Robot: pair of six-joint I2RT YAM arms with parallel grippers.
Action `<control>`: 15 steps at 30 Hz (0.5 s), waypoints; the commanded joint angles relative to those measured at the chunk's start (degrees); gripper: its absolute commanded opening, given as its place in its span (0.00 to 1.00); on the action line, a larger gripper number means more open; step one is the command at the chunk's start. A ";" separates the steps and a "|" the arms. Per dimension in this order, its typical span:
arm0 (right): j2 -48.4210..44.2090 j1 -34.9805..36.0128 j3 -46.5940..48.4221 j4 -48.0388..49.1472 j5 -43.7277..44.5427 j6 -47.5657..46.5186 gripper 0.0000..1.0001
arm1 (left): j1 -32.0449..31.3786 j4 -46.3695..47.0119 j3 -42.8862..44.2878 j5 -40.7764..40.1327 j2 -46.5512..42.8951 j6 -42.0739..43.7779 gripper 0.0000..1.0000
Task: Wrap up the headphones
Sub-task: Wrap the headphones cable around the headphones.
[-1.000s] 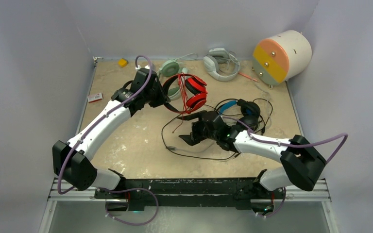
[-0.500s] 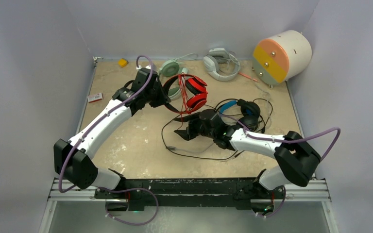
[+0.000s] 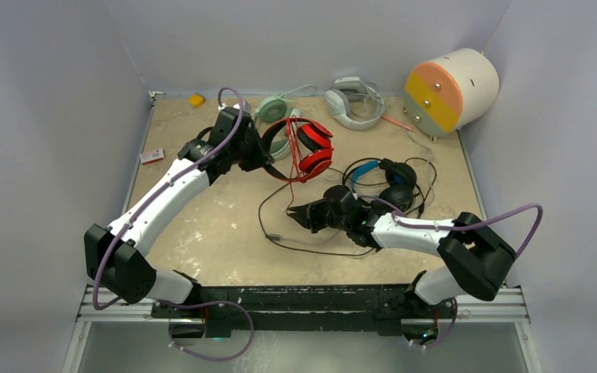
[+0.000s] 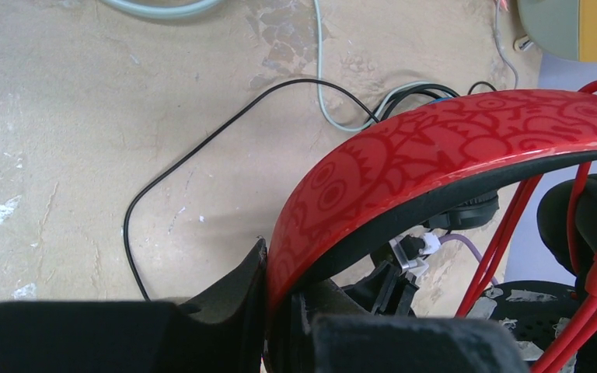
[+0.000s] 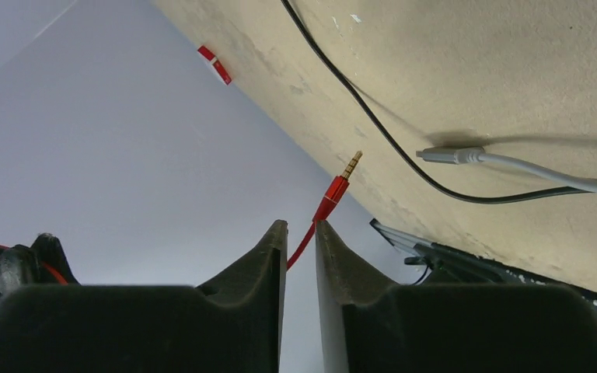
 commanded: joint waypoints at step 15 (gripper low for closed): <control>0.21 0.05 1.77 1.87 2.46 19.46 0.45 | 0.21 0.79 3.64 0.71 -5.02 1.36 0.00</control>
